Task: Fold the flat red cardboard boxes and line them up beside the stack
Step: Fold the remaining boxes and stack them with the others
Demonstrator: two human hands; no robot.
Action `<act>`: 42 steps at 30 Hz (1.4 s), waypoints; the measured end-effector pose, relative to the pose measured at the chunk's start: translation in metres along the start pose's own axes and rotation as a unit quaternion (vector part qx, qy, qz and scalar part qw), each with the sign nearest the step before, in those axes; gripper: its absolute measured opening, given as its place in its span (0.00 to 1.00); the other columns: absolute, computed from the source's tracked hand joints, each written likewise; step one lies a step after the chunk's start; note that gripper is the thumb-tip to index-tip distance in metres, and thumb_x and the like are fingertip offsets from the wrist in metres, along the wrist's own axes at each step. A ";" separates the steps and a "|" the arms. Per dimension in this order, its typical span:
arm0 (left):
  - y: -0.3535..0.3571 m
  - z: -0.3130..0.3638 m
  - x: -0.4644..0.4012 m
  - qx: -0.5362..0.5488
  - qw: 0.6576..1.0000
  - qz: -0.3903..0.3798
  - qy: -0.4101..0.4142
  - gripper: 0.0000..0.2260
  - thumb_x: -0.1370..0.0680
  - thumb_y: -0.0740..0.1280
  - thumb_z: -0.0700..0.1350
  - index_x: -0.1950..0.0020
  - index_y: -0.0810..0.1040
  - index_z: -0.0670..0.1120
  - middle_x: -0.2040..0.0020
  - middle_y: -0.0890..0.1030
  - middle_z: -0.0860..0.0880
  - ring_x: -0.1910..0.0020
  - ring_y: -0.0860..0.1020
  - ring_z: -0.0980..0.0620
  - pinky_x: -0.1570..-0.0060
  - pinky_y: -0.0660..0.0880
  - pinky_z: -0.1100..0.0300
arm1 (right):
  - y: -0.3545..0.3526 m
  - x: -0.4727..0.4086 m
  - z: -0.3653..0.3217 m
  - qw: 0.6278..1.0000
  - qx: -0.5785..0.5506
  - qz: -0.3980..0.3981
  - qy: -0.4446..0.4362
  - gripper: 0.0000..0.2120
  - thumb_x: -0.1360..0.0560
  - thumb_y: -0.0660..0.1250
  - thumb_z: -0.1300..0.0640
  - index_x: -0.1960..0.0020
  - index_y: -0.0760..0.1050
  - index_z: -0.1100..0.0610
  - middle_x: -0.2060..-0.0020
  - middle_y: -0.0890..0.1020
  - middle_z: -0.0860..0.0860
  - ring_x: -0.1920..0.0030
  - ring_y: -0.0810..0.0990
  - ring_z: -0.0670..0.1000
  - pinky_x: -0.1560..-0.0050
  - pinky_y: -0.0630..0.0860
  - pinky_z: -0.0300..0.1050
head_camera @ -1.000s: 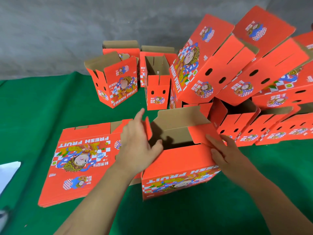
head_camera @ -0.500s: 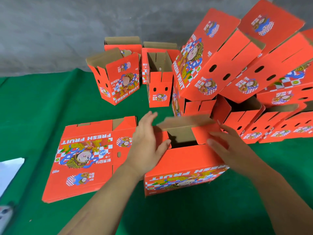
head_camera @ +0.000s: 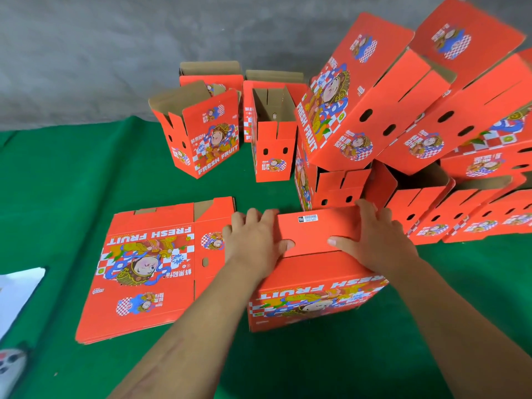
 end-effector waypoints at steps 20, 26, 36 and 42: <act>-0.021 -0.090 0.057 0.772 0.634 0.024 -0.044 0.20 0.25 0.70 0.39 0.34 0.75 0.42 0.36 0.81 0.43 0.29 0.76 0.43 0.42 0.77 0.62 | -0.004 0.031 -0.009 0.630 -0.706 -0.293 0.138 0.24 0.41 0.78 0.37 0.50 0.88 0.50 0.49 0.88 0.54 0.56 0.88 0.54 0.54 0.84 0.53; 0.006 -0.127 0.066 0.779 0.608 -0.029 -0.149 0.30 0.25 0.67 0.45 0.27 0.73 0.69 0.30 0.80 0.61 0.41 0.83 0.63 0.47 0.81 0.59 | 0.017 0.041 -0.027 0.601 -0.719 -0.335 0.093 0.24 0.30 0.78 0.46 0.36 0.83 0.53 0.37 0.83 0.57 0.40 0.85 0.59 0.47 0.84 0.58; 0.022 -0.161 0.062 0.688 0.705 -0.011 -0.171 0.33 0.33 0.83 0.60 0.35 0.80 0.45 0.47 0.88 0.42 0.53 0.88 0.43 0.61 0.83 0.56 | 0.033 0.033 -0.063 0.696 -0.651 -0.277 -0.121 0.37 0.32 0.78 0.48 0.40 0.61 0.16 0.33 0.80 0.43 0.34 0.81 0.51 0.43 0.81 0.50; 0.013 -0.127 -0.005 0.602 0.784 0.077 -0.132 0.10 0.16 0.68 0.46 0.35 0.76 0.49 0.50 0.84 0.50 0.55 0.83 0.57 0.61 0.78 0.65 | 0.048 0.017 -0.097 0.804 -0.574 -0.087 -0.129 0.59 0.43 0.84 0.48 0.32 0.46 0.16 0.31 0.76 0.39 0.34 0.79 0.44 0.41 0.81 0.48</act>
Point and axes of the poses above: each hand's wrist, its own x-axis away from the middle knuckle, its own y-axis out of the palm, z = x × y, the point moved 2 cm from there along -x, towards the middle knuckle
